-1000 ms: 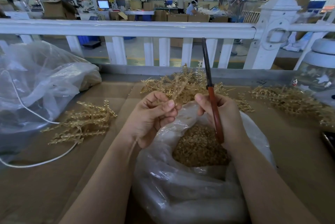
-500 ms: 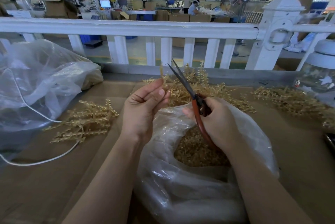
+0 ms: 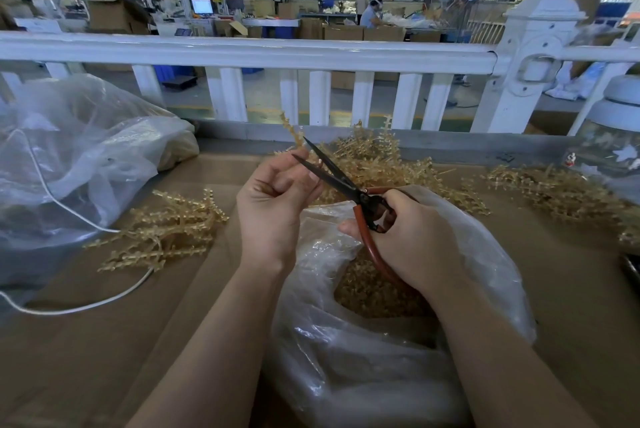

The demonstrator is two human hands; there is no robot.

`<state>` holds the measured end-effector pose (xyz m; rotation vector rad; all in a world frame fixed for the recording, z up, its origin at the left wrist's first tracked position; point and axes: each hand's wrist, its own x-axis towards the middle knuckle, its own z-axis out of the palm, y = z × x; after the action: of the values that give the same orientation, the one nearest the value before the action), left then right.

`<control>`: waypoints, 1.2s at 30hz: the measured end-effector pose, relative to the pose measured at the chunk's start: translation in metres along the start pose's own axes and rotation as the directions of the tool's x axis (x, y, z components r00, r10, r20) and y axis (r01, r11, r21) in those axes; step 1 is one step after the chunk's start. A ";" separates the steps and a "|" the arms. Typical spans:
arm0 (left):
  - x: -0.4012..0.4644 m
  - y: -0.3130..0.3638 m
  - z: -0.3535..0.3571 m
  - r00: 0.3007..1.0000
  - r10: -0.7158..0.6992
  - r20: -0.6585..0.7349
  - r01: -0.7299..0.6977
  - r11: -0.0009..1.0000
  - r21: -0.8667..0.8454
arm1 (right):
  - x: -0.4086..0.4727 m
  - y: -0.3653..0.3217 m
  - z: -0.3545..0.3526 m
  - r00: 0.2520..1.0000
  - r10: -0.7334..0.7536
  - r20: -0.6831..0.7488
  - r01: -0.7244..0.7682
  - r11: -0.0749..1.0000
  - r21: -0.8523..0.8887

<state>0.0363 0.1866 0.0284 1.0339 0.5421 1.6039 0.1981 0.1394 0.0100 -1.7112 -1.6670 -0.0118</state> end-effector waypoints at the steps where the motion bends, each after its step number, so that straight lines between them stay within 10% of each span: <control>1: 0.000 0.000 0.001 1.000 0.004 -0.004 -0.004 1.000 -0.009 | 0.000 0.000 0.000 1.000 0.002 -0.003 -0.002 1.000 -0.004; 22: -0.001 0.001 0.000 0.994 -0.076 -0.073 0.071 0.995 -0.069 | 0.000 0.000 0.002 0.998 -0.035 -0.059 0.034 0.999 -0.023; 36: -0.001 0.001 0.001 0.990 -0.126 -0.069 0.136 0.974 0.182 | 0.001 -0.004 -0.001 0.998 -0.017 -0.059 0.012 0.997 -0.079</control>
<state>0.0369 0.1853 0.0297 1.0693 0.7950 1.4902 0.1953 0.1392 0.0125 -1.7400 -1.6549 -0.1354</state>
